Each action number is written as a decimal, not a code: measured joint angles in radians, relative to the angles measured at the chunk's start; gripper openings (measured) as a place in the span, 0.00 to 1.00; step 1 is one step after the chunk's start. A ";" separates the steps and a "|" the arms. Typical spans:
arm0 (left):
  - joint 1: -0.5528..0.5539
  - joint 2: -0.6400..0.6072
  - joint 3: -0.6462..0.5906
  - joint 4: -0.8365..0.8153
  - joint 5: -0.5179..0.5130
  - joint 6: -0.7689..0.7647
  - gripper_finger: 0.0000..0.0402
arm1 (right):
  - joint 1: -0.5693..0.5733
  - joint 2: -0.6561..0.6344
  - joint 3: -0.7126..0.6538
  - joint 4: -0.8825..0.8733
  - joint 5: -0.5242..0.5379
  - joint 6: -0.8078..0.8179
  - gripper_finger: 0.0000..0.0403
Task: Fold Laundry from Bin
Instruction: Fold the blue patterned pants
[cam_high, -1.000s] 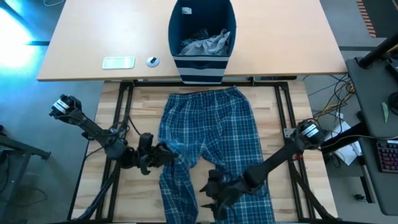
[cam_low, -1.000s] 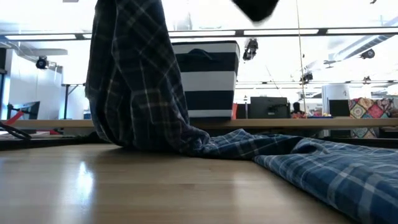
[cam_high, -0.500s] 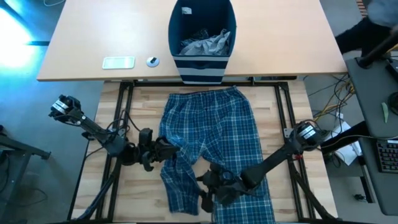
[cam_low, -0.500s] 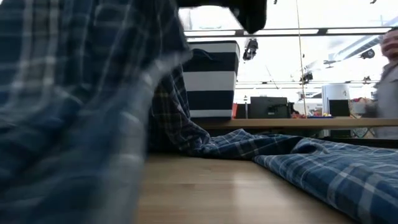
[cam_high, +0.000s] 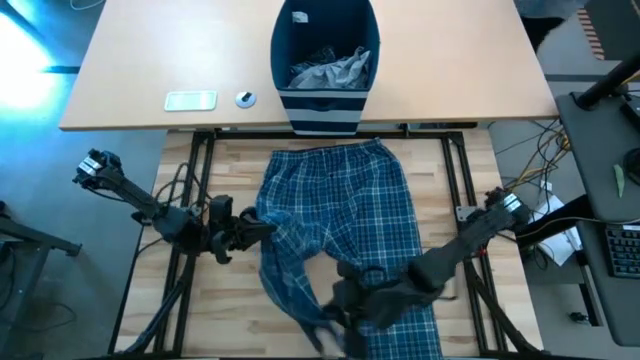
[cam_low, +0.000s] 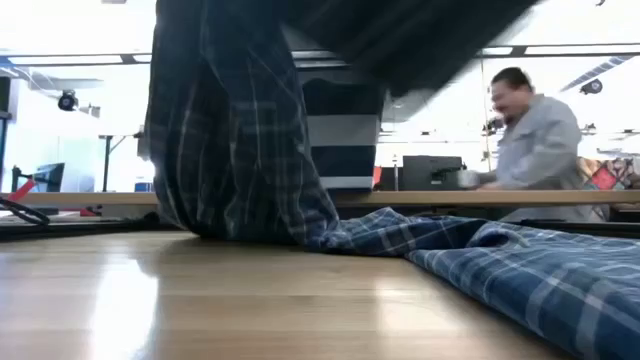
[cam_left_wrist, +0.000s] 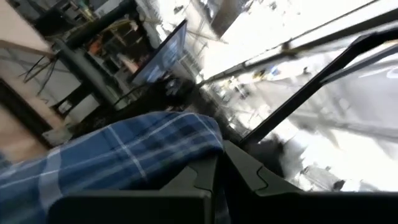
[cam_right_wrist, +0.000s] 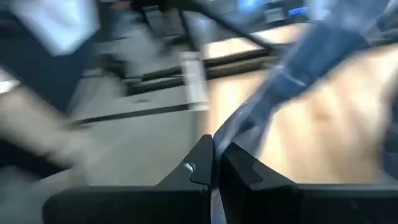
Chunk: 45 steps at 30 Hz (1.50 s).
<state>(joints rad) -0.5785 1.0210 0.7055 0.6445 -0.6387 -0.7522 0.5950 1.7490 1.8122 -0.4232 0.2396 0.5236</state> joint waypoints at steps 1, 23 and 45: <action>-0.001 -0.018 0.000 -0.061 0.001 -0.029 0.00 | 0.001 -0.006 0.043 -0.033 -0.046 -0.001 0.02; -0.042 -0.120 0.010 -1.415 0.711 -0.506 0.25 | -0.100 0.730 0.412 0.466 -0.326 0.069 0.24; -0.453 0.544 0.408 -0.980 0.332 -0.519 0.48 | -0.170 0.608 0.240 -0.276 0.051 0.094 0.49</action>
<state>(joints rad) -1.0311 1.5651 1.1139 -0.3354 -0.3069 -1.2707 0.4246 2.3566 2.0524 -0.6996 0.2907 0.6172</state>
